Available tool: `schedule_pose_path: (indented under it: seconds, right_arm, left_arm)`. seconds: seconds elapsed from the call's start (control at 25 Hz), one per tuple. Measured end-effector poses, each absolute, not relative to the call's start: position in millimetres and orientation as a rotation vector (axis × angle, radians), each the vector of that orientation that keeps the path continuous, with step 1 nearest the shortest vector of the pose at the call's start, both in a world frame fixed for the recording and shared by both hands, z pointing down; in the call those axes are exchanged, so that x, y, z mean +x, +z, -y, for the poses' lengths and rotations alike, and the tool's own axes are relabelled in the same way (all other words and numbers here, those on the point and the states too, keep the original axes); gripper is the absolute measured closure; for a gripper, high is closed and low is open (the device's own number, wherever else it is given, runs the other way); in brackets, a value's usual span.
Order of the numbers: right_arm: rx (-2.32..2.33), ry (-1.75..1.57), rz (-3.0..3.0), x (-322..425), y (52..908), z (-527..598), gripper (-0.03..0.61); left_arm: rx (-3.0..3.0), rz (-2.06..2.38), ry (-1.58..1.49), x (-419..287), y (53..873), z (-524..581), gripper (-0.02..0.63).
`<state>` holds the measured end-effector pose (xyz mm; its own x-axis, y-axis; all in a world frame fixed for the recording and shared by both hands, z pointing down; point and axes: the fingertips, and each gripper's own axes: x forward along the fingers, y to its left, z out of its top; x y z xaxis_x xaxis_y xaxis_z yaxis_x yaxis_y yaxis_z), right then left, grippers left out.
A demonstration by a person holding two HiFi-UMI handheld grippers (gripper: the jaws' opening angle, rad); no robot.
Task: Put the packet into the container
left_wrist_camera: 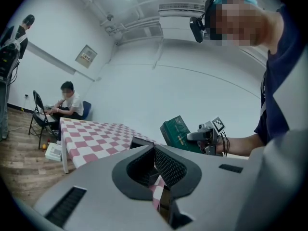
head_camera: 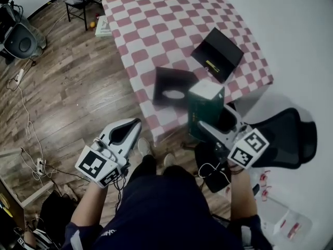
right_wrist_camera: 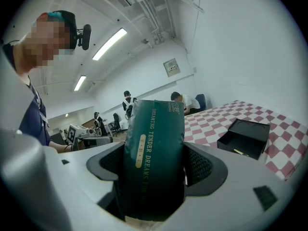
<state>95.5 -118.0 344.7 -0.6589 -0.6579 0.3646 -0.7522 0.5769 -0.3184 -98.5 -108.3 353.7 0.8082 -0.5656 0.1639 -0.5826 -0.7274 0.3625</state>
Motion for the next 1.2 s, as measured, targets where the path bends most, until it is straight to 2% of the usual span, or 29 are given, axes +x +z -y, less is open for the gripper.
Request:
schedule_pose_path:
  seconds: [0.6,1.2]
  right_arm:
    - [0.794,0.357,2.462,63,392,219,0.187]
    - [0.289,0.131,2.230,47,482,236,0.187]
  left_arm:
    - [2.447,1.006,0.094,-122,386,160,0.577]
    - [2.279,1.202,0.102,-113,412,160,0.577]
